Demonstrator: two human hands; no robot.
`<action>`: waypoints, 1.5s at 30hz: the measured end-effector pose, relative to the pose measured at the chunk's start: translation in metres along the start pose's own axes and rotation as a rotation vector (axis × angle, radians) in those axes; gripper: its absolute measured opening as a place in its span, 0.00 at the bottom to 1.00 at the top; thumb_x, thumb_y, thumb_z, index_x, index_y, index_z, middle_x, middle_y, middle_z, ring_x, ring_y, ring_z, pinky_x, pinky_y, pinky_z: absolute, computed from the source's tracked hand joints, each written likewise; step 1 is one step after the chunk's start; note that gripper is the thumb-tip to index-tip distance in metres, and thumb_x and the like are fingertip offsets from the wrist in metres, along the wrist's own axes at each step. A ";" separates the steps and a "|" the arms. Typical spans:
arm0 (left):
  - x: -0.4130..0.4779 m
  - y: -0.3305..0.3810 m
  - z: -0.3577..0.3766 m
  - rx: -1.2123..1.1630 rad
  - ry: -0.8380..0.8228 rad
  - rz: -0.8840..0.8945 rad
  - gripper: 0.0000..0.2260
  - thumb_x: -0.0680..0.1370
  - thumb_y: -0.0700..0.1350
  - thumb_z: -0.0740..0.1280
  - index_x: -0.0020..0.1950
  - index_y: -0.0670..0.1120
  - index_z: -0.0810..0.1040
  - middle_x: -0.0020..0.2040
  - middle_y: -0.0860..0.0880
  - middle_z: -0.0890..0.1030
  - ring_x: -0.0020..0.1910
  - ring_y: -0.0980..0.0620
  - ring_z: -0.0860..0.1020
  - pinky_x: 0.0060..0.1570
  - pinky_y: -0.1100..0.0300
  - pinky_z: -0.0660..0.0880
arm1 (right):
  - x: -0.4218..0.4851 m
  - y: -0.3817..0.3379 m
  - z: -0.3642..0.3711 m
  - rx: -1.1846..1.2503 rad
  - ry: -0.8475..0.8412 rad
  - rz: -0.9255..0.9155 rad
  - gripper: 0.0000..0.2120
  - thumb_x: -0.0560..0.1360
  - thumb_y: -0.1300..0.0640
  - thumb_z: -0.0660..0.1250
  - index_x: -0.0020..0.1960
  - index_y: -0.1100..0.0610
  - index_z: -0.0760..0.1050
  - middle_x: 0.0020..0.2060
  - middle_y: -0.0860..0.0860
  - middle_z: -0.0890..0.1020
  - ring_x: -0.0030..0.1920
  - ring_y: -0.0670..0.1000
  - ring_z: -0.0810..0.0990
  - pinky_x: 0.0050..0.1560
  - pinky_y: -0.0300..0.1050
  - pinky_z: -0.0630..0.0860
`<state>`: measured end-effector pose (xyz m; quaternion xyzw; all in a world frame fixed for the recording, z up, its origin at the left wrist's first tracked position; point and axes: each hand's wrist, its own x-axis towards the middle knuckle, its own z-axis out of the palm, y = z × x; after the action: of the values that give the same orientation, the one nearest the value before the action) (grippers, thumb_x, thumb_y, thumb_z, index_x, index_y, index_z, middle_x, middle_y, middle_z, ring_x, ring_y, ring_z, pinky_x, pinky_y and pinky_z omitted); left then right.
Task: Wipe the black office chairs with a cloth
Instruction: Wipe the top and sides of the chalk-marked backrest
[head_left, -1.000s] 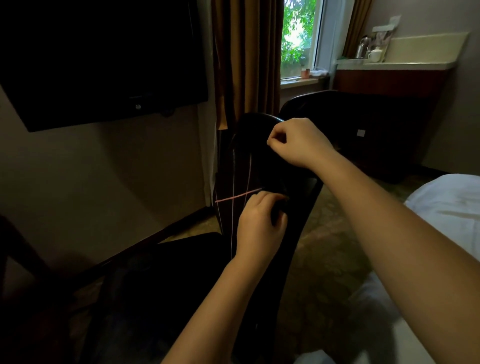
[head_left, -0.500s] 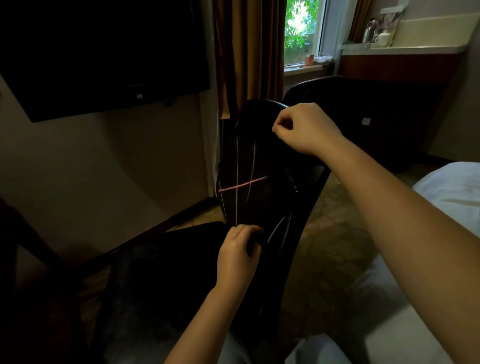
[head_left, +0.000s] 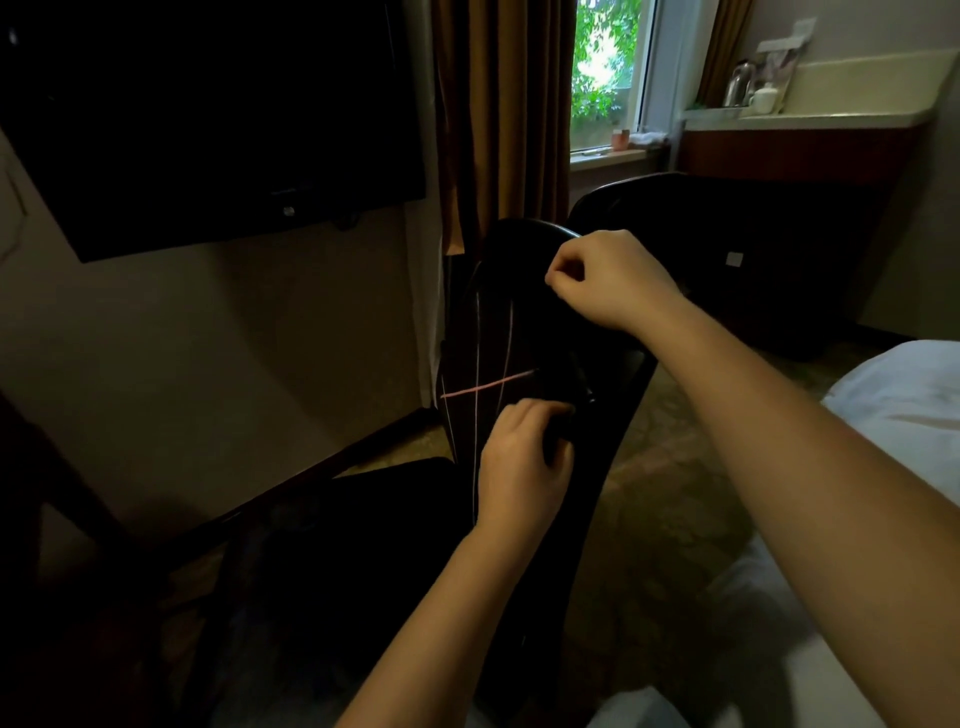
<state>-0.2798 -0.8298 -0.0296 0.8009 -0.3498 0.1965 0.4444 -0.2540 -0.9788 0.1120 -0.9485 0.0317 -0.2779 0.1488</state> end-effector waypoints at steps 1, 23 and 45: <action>0.007 0.005 0.001 0.001 0.016 0.017 0.14 0.73 0.36 0.69 0.58 0.44 0.79 0.54 0.50 0.79 0.56 0.55 0.75 0.58 0.64 0.72 | 0.001 0.001 0.000 -0.001 0.004 0.002 0.08 0.78 0.53 0.64 0.52 0.52 0.81 0.41 0.44 0.75 0.42 0.45 0.75 0.36 0.36 0.66; -0.088 -0.061 -0.003 0.098 -0.110 -0.242 0.14 0.74 0.37 0.70 0.58 0.49 0.79 0.50 0.58 0.76 0.51 0.60 0.74 0.53 0.64 0.75 | -0.011 -0.004 -0.003 -0.009 0.000 -0.008 0.09 0.79 0.53 0.64 0.54 0.53 0.81 0.43 0.45 0.76 0.43 0.44 0.74 0.40 0.38 0.67; -0.015 0.009 0.004 -0.033 0.045 -0.051 0.15 0.74 0.36 0.69 0.60 0.46 0.79 0.55 0.51 0.79 0.56 0.56 0.76 0.57 0.64 0.73 | -0.011 -0.001 -0.001 -0.018 0.009 -0.018 0.09 0.79 0.53 0.63 0.53 0.52 0.81 0.43 0.45 0.77 0.44 0.45 0.75 0.41 0.39 0.67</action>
<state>-0.2963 -0.8307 -0.0358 0.7975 -0.3222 0.1971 0.4704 -0.2638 -0.9761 0.1074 -0.9488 0.0266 -0.2831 0.1376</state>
